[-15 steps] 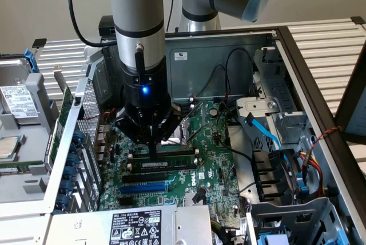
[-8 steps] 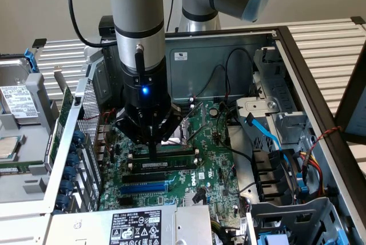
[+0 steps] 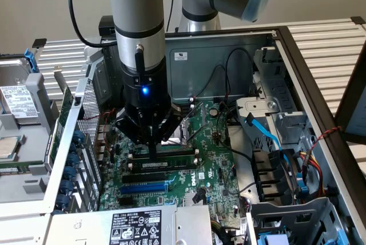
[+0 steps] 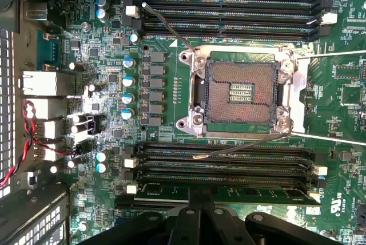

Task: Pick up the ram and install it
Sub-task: 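Press down the ram until it locks into place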

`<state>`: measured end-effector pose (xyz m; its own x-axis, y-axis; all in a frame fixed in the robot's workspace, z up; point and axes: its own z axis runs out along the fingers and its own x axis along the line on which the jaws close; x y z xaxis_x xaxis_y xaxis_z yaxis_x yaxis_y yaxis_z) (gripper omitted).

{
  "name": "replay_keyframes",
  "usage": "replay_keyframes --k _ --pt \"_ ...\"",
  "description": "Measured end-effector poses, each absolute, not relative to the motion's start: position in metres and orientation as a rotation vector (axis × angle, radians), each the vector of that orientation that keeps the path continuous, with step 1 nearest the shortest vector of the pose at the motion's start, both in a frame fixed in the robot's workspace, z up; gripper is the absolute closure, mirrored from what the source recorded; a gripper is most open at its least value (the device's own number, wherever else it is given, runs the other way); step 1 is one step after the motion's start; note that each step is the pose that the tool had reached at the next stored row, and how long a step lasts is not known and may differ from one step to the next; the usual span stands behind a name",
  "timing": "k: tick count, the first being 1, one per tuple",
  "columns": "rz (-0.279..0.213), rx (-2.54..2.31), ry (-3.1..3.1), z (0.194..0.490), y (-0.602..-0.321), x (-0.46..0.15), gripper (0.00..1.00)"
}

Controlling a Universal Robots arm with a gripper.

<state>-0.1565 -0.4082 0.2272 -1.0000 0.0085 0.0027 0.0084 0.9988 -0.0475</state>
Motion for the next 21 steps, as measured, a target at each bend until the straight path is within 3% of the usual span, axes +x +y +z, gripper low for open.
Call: replay_keyframes --k 21 --pt "0.074 -0.013 -3.143 0.2256 -0.4081 -0.1565 0.89"
